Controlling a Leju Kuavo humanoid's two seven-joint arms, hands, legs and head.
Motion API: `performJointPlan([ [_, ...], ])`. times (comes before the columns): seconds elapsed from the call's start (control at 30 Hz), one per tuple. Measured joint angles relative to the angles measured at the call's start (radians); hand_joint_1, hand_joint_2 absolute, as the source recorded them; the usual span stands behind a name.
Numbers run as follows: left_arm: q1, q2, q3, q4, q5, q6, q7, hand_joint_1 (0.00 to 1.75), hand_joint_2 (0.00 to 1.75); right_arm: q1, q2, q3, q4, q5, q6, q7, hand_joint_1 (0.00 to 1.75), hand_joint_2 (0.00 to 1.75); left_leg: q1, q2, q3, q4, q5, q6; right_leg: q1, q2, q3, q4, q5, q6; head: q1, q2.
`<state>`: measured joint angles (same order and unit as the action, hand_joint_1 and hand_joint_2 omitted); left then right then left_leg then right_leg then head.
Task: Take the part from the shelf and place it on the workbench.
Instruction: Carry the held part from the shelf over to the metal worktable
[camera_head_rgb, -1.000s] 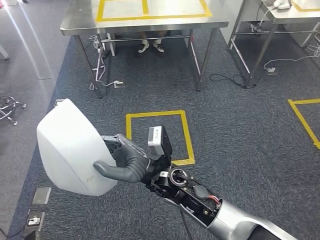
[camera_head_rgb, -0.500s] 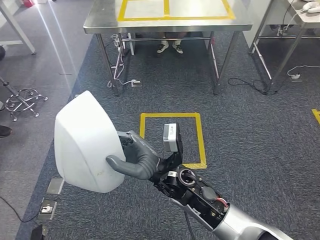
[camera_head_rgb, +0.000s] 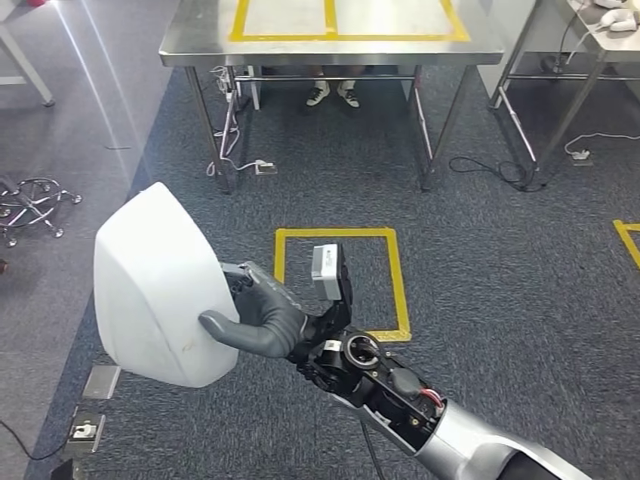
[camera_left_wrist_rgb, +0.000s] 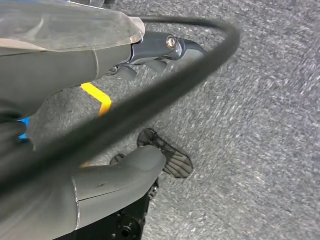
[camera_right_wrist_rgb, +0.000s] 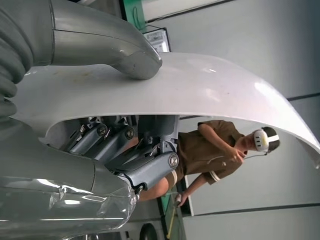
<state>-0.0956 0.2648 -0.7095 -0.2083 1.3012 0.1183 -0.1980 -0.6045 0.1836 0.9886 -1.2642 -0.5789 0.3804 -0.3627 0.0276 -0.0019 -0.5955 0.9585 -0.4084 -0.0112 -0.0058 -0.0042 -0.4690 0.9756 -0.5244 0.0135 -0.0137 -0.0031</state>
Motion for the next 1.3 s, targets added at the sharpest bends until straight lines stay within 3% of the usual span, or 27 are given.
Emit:
performJointPlan([
  [0.03,0.000,0.001,0.000,0.000,0.000,0.000,0.000,0.00,1.75,-0.001,0.000,-0.001,0.000,0.000,0.000,0.000,1.69,1.75,-0.001,-0.001,0.008,-0.001,-0.004,0.007,-0.002,0.000,-0.023,0.048,-0.021,0.003,0.005,0.000],
  [0.13,0.000,0.003,0.000,0.000,0.000,0.000,0.000,0.00,1.75,0.000,0.000,-0.001,0.001,0.000,0.002,-0.001,1.69,1.75,-0.008,-0.002,0.023,-0.001,-0.017,0.020,-0.002,0.001,-0.149,0.259,-0.092,0.006,0.022,0.000],
  [0.17,0.001,0.003,0.000,0.000,0.000,0.000,0.001,0.00,1.75,0.002,0.000,-0.001,0.003,0.000,0.002,-0.001,1.69,1.75,-0.011,-0.004,0.029,-0.001,-0.023,0.022,-0.002,0.001,-0.180,0.294,-0.095,0.004,0.026,0.000],
  [0.2,0.001,0.002,0.000,0.000,0.000,0.000,0.001,0.00,1.75,0.003,0.000,-0.001,0.004,0.000,0.003,-0.002,1.69,1.75,-0.015,-0.007,0.038,-0.001,-0.029,0.022,0.000,0.002,-0.192,0.289,-0.077,-0.001,0.030,0.000],
  [0.23,0.001,0.002,0.000,0.000,0.000,0.000,0.001,0.00,1.75,0.003,0.000,-0.001,0.006,0.000,0.003,-0.002,1.69,1.75,-0.018,-0.010,0.048,-0.001,-0.036,0.022,0.002,0.002,-0.186,0.245,-0.038,-0.007,0.033,0.000],
  [0.3,0.001,0.000,0.000,0.000,0.000,0.001,0.002,0.00,1.75,0.003,0.000,-0.001,0.007,0.002,0.004,-0.004,1.69,1.75,-0.021,-0.014,0.067,-0.002,-0.050,0.021,0.012,0.004,-0.146,0.107,0.059,-0.029,0.038,0.000],
  [0.37,-0.001,-0.002,0.000,0.000,0.001,0.001,0.004,0.00,1.75,0.002,0.000,-0.002,0.007,0.004,0.005,-0.006,1.69,1.75,-0.020,-0.016,0.074,-0.005,-0.058,0.014,0.022,0.007,-0.114,0.012,0.095,-0.044,0.040,0.000],
  [0.47,0.002,-0.004,0.000,0.000,0.001,0.002,0.006,0.00,1.75,0.002,0.001,-0.002,0.007,0.005,0.005,-0.008,1.69,1.75,-0.015,-0.014,0.082,0.006,-0.057,-0.003,0.024,0.008,-0.079,-0.030,0.097,-0.050,0.041,0.000],
  [0.53,-0.001,-0.005,0.000,0.000,0.000,0.002,0.006,0.00,1.75,0.000,0.002,-0.003,0.008,0.005,0.006,-0.009,1.69,1.75,-0.012,-0.010,0.060,0.061,-0.075,-0.013,0.018,0.006,-0.051,-0.051,0.098,-0.055,0.037,0.000],
  [0.63,-0.005,-0.003,0.000,0.000,-0.001,0.002,0.006,0.00,1.75,0.000,0.002,-0.003,0.010,0.005,0.006,-0.010,1.69,1.75,-0.006,-0.007,-0.056,0.238,-0.142,-0.029,0.014,0.003,-0.036,-0.058,0.089,-0.057,0.021,0.000],
  [0.67,-0.002,-0.002,0.000,0.000,-0.001,0.002,0.006,0.00,1.75,0.003,0.002,-0.003,0.011,0.005,0.006,-0.009,1.69,1.75,-0.002,-0.006,-0.089,0.273,-0.147,-0.036,0.012,0.004,-0.032,-0.058,0.083,-0.056,0.016,0.000],
  [0.7,0.000,-0.001,0.000,0.000,-0.001,0.002,0.006,0.00,1.75,0.006,0.002,-0.003,0.012,0.005,0.006,-0.009,1.69,1.75,0.002,-0.006,-0.104,0.270,-0.129,-0.042,0.009,0.006,-0.026,-0.056,0.077,-0.054,0.012,0.000],
  [0.73,0.002,0.000,0.000,0.000,-0.001,0.002,0.006,0.00,1.75,0.007,0.002,-0.003,0.013,0.005,0.006,-0.009,1.69,1.75,0.006,-0.005,-0.101,0.230,-0.091,-0.048,0.006,0.007,-0.018,-0.054,0.068,-0.049,0.008,0.000],
  [0.8,0.002,0.000,0.000,0.000,-0.003,0.002,0.006,0.00,1.75,0.008,0.002,-0.003,0.014,0.005,0.005,-0.009,1.69,1.75,0.014,-0.002,-0.062,0.097,0.000,-0.061,-0.001,0.006,-0.004,-0.045,0.046,-0.035,-0.001,0.000],
  [0.87,0.001,0.000,0.000,0.000,-0.006,0.001,0.006,0.00,1.75,0.007,0.002,-0.004,0.015,0.006,0.003,-0.009,1.69,1.75,0.013,0.003,-0.038,0.020,0.020,-0.053,-0.001,0.004,0.000,-0.034,0.027,-0.020,-0.012,0.000],
  [0.93,0.003,-0.002,0.000,0.000,-0.011,0.000,0.006,0.00,1.75,0.009,0.002,-0.008,0.015,0.011,-0.002,-0.010,1.69,1.75,0.009,0.006,-0.035,0.016,0.002,-0.028,0.003,0.004,0.003,-0.026,0.016,-0.008,-0.010,0.000],
  [1.0,0.006,-0.003,0.000,0.000,-0.015,-0.002,0.006,0.00,1.75,0.012,0.002,-0.014,0.015,0.016,-0.006,-0.012,1.69,1.75,0.009,0.006,-0.022,0.018,0.000,-0.010,0.002,0.004,-0.004,0.002,0.009,0.000,0.003,0.000],
  [1.07,0.006,-0.001,0.000,0.000,-0.018,-0.002,0.006,0.00,1.75,0.012,0.002,-0.019,0.014,0.019,-0.009,-0.014,1.69,1.75,0.006,0.006,-0.005,0.016,-0.010,0.001,-0.001,0.004,-0.057,0.100,-0.012,0.005,0.017,0.000],
  [1.13,0.005,0.001,0.000,0.000,-0.020,-0.002,0.006,0.00,1.75,0.016,0.000,-0.023,0.014,0.022,-0.012,-0.015,1.69,1.75,0.000,0.005,0.009,0.016,-0.023,0.009,-0.001,0.004,-0.143,0.234,-0.061,0.006,0.029,0.000],
  [1.2,0.006,0.000,0.000,0.000,-0.021,-0.002,0.006,0.00,1.75,0.022,-0.002,-0.026,0.014,0.025,-0.013,-0.015,1.69,1.75,-0.008,0.002,0.027,0.016,-0.038,0.014,0.000,0.004,-0.198,0.285,-0.086,0.001,0.037,0.000],
  [1.23,0.006,0.000,0.000,0.000,-0.022,-0.002,0.006,0.00,1.75,0.024,-0.003,-0.027,0.014,0.026,-0.013,-0.015,1.69,1.75,-0.012,0.000,0.039,0.016,-0.046,0.014,0.002,0.004,-0.200,0.258,-0.067,-0.006,0.041,0.000],
  [1.3,0.006,-0.002,0.000,0.000,-0.023,-0.001,0.006,0.00,1.75,0.025,-0.005,-0.029,0.014,0.030,-0.014,-0.016,1.69,1.75,-0.017,-0.003,0.062,0.014,-0.063,0.015,0.013,0.005,-0.171,0.133,0.032,-0.028,0.049,0.000],
])
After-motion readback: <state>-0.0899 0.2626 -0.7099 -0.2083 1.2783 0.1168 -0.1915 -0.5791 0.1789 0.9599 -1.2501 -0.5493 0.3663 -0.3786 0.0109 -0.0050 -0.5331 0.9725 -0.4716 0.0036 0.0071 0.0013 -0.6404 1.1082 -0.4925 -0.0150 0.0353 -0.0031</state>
